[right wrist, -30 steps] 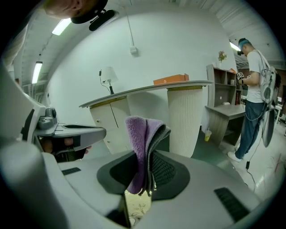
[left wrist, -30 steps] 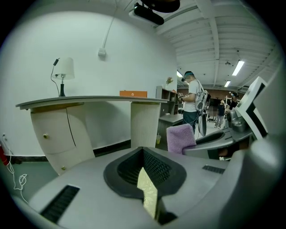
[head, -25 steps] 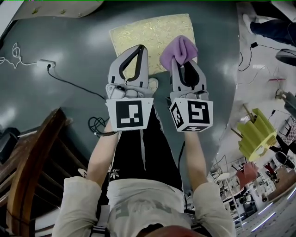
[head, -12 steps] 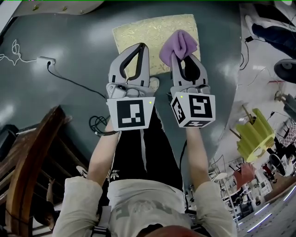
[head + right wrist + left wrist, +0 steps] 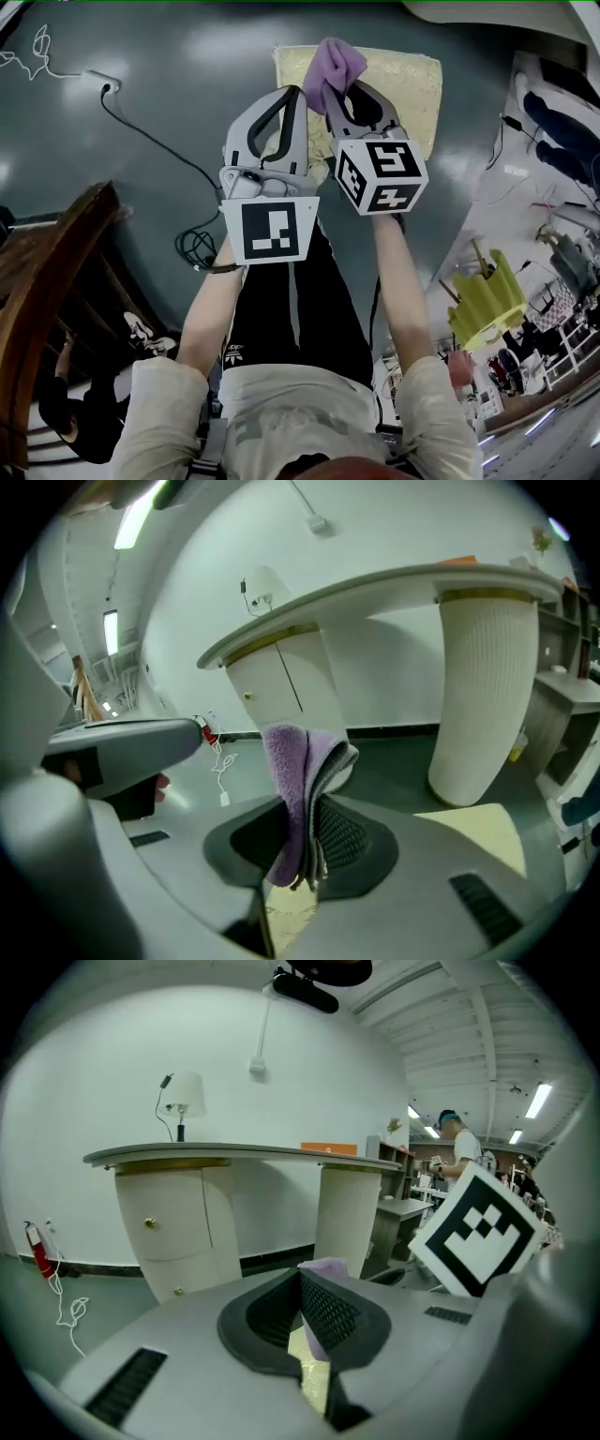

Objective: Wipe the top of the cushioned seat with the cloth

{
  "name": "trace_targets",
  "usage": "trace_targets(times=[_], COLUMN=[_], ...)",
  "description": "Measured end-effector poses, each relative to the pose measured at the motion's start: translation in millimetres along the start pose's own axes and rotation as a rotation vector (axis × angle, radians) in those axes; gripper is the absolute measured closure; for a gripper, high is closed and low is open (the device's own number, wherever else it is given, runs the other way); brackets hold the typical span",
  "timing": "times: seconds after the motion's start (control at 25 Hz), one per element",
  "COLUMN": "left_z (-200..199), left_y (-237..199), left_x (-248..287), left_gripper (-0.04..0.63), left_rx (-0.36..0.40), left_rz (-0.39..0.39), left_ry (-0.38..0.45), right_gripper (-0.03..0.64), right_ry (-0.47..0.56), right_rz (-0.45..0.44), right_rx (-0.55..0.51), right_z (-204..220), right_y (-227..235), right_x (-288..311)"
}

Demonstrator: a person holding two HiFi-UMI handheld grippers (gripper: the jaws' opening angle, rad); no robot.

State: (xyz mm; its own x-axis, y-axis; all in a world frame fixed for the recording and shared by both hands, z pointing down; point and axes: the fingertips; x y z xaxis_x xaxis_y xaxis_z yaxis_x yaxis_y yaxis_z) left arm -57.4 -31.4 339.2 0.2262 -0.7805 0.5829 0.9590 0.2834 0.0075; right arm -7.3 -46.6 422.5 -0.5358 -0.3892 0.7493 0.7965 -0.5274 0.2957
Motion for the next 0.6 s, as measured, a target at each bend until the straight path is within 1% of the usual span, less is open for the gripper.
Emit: trace_targets(times=[0.12, 0.32, 0.48, 0.6], left_z=[13.2, 29.2, 37.5, 39.1], left_y=[-17.7, -41.3, -57.1, -57.6], left_x=[-1.5, -11.8, -13.9, -12.0], left_gripper=[0.589, 0.589, 0.589, 0.589], left_rx=[-0.025, -0.065, -0.094, -0.104], left_rz=[-0.037, -0.085, -0.115, -0.118], left_ry=[-0.025, -0.042, -0.052, -0.051], right_gripper=[0.529, 0.529, 0.529, 0.529], right_ry=[-0.084, -0.214, -0.282, -0.322], right_rz=[-0.052, -0.094, -0.113, -0.113], right_rx=[-0.010, -0.067, -0.103, -0.126], right_z=[11.8, 30.0, 35.4, 41.7], right_y=[-10.4, -26.4, -35.6, -35.0], right_x=[38.4, 80.6, 100.3, 107.8])
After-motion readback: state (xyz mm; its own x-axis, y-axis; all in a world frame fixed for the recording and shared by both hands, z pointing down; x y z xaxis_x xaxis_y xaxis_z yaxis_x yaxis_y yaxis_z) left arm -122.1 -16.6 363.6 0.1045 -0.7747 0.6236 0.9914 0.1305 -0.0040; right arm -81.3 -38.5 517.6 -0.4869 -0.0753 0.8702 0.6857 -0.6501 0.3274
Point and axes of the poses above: the fingertips, and each gripper's own axes: x forward along the fingers, y to its right, z out of its underside, and after that the axes turned 8 degrees about -y, right-handed
